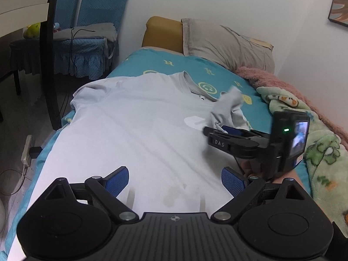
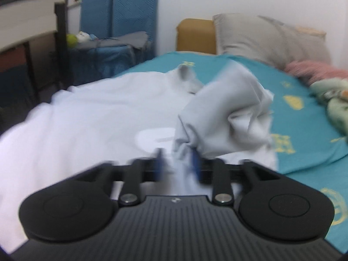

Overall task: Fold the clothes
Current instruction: 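Grasp the sleeve with the right gripper and fold it onto the shirt body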

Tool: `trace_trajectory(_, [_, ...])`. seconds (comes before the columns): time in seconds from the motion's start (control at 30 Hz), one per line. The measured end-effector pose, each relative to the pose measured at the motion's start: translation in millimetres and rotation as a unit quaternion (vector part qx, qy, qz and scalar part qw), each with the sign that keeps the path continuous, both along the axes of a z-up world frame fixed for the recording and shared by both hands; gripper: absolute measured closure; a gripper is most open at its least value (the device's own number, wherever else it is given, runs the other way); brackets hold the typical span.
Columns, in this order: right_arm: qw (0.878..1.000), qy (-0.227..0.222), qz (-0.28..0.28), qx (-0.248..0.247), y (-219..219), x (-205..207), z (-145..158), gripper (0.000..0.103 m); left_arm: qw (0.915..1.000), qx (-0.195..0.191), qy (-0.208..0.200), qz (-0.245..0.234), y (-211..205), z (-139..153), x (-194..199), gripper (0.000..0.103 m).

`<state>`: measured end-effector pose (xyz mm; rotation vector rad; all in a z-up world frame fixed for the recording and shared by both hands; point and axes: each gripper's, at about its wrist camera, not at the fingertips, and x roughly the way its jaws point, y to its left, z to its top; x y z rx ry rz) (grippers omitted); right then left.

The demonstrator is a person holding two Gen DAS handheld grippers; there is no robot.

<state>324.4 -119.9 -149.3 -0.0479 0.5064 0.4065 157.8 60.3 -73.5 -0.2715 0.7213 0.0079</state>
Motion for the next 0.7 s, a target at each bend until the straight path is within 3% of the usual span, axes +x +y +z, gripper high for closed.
trace_trajectory(0.03, [1.000,0.002,-0.006,0.018,-7,2,1,0.032,1.0000,0.000,0.000,0.000,0,0,0,0.009])
trace_trajectory(0.07, [0.999,0.004,-0.012,0.037,-15,4,3,0.030,1.0000,-0.001,-0.001,0.000,-1,1,0,0.009])
trace_trajectory(0.33, [0.981,0.020,-0.058,0.183,-74,19,13,0.030,0.9997,-0.023,-0.006,0.003,2,3,-1,0.009])
trace_trajectory(0.37, [0.977,0.022,-0.064,0.201,-82,21,14,0.036,0.9996,-0.028,-0.008,0.004,3,2,0,0.009])
trace_trajectory(0.43, [0.971,0.028,-0.073,0.227,-94,27,15,0.039,0.9991,-0.040,-0.010,0.006,5,1,2,0.009])
trace_trajectory(0.6, [0.987,0.091,-0.023,0.132,-82,63,-12,0.043,0.9980,-0.063,0.005,0.004,8,-10,7,0.009])
trace_trajectory(0.67, [0.992,0.084,-0.011,0.094,-72,62,-16,0.065,0.9976,-0.069,0.010,0.002,9,-12,9,0.009])
trace_trajectory(0.7, [0.994,0.076,-0.017,0.078,-68,58,-16,0.070,0.9974,-0.070,0.012,0.001,8,-13,9,0.009])
